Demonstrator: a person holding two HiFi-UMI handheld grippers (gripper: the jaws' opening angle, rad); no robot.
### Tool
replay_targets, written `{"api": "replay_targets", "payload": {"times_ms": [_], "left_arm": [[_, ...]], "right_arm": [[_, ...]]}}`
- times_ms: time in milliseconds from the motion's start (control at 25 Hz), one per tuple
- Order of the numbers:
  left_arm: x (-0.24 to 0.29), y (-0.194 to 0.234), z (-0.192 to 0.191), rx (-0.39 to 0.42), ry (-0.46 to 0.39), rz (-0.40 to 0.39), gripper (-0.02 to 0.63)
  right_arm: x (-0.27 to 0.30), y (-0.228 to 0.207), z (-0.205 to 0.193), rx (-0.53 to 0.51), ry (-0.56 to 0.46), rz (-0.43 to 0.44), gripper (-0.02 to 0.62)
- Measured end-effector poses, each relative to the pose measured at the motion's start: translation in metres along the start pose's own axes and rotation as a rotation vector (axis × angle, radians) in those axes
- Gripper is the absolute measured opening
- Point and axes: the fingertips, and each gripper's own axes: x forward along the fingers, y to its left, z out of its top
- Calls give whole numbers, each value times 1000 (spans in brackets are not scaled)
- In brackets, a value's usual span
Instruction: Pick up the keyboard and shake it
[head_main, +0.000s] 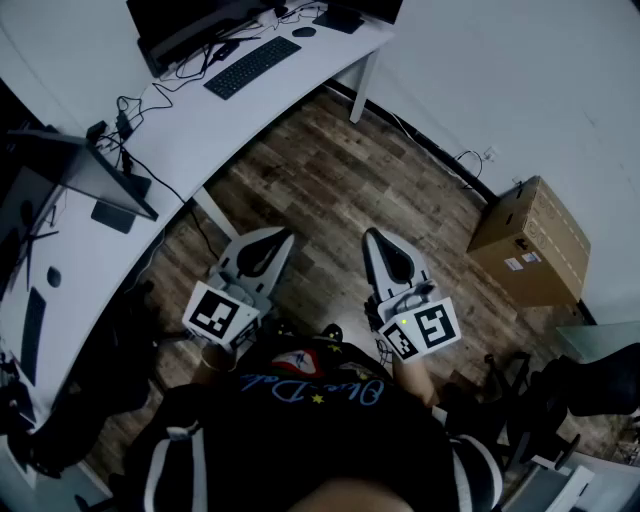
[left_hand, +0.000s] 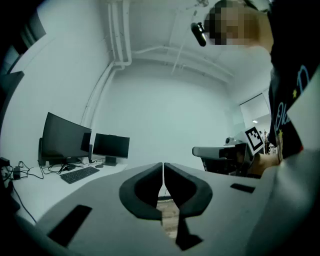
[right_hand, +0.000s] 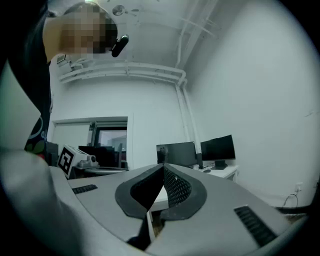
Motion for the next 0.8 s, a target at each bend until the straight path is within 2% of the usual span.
{"api": "replay_targets", "payload": {"times_ms": [520,800], "left_arm": [[1,-11,0,-2,-17,-15,9],[9,-17,1,2,-5,-25,9]], "right_arm": [[-13,-6,0,29,-12,-7,0],[-16,-12,-4,-4,11,-30,3]]}}
